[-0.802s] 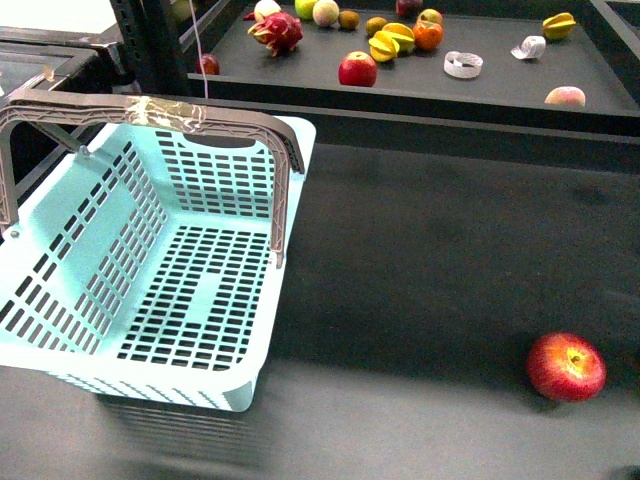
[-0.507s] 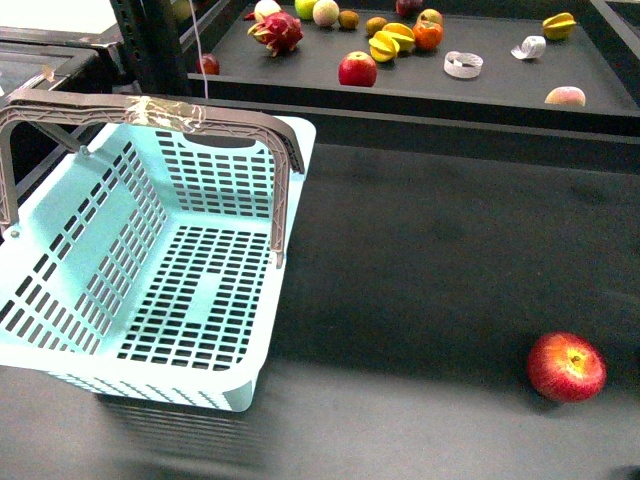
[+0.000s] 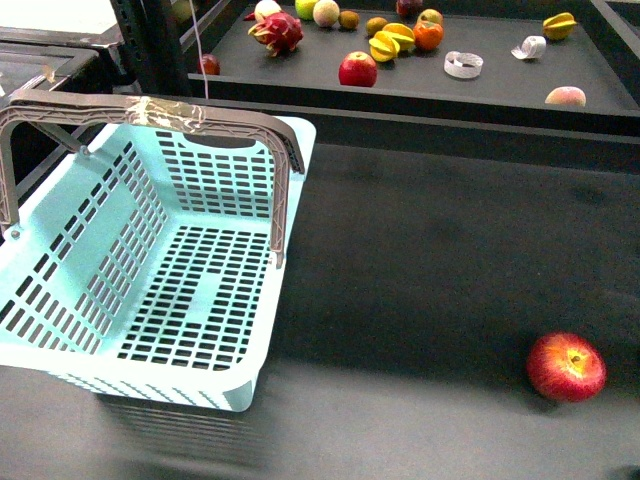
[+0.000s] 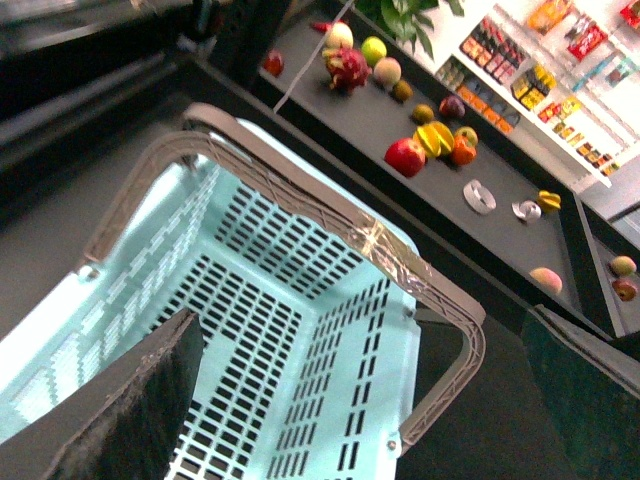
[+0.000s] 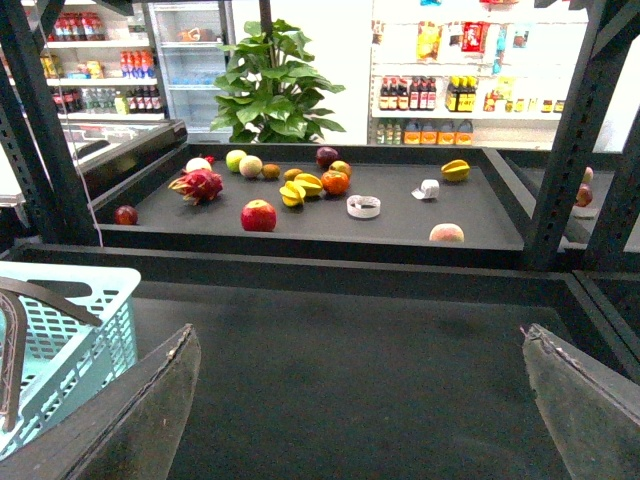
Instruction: Pick mango with right arm and hold basket with left
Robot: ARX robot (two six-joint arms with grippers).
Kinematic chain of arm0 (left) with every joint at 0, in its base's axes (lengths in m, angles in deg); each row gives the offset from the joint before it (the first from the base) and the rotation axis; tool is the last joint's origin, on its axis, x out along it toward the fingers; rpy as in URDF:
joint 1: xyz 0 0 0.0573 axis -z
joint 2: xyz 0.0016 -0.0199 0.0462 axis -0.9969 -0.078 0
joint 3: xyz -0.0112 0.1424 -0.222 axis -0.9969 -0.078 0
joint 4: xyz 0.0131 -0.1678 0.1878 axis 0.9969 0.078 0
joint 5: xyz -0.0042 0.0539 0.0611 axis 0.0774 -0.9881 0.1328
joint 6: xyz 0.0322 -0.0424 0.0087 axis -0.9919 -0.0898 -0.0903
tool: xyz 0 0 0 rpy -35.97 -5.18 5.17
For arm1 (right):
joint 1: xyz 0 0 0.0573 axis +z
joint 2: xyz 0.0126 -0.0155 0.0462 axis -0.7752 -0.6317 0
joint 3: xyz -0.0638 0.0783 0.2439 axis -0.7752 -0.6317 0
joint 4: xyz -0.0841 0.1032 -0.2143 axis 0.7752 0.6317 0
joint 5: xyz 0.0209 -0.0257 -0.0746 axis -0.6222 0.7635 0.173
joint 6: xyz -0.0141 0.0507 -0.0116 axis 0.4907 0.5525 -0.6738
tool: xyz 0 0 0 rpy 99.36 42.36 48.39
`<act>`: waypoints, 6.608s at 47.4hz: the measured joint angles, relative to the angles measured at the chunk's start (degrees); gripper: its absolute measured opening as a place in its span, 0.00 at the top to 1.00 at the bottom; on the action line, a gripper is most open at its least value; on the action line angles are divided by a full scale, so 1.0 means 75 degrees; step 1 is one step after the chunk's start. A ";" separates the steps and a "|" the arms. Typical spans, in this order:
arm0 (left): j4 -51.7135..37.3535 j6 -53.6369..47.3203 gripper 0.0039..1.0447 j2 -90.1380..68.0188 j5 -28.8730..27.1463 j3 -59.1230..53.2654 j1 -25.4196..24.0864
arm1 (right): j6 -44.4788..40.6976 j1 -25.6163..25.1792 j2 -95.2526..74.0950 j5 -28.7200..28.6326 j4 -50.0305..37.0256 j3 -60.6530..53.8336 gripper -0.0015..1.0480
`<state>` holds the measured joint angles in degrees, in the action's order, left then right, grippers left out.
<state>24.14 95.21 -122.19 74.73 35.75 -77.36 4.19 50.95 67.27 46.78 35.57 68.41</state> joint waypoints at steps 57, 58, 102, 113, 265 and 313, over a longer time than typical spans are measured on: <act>0.0941 0.3048 0.66 -0.7822 0.0221 0.6697 0.0487 | -0.0003 0.0000 0.0000 -0.0003 0.0000 0.0000 0.08; 0.1032 0.3095 0.68 -0.7766 0.0283 0.6685 0.0495 | -0.0003 0.0000 0.0000 -0.0003 0.0000 0.0000 0.08; -0.1137 -0.0472 0.83 -0.4415 0.3112 0.2906 0.1932 | -0.0003 0.0000 0.0000 0.0000 0.0000 0.0000 0.08; -0.1306 -0.0530 0.83 -0.4631 0.3075 0.3054 0.2279 | 0.0000 0.0000 0.0000 -0.0003 0.0000 0.0000 0.08; -0.1349 -0.0796 0.83 -0.4625 0.2967 0.3057 0.2401 | -0.1612 -0.2401 -1.4653 -0.2961 -0.5123 0.4552 0.39; -0.1349 -0.0816 0.83 -0.4625 0.2964 0.3057 0.2401 | 0.0720 0.2407 -1.3528 -0.0810 -0.4934 0.5569 0.07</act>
<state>14.02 89.09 -156.87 96.96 58.68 -59.35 9.58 69.00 -34.19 40.70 -1.43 110.17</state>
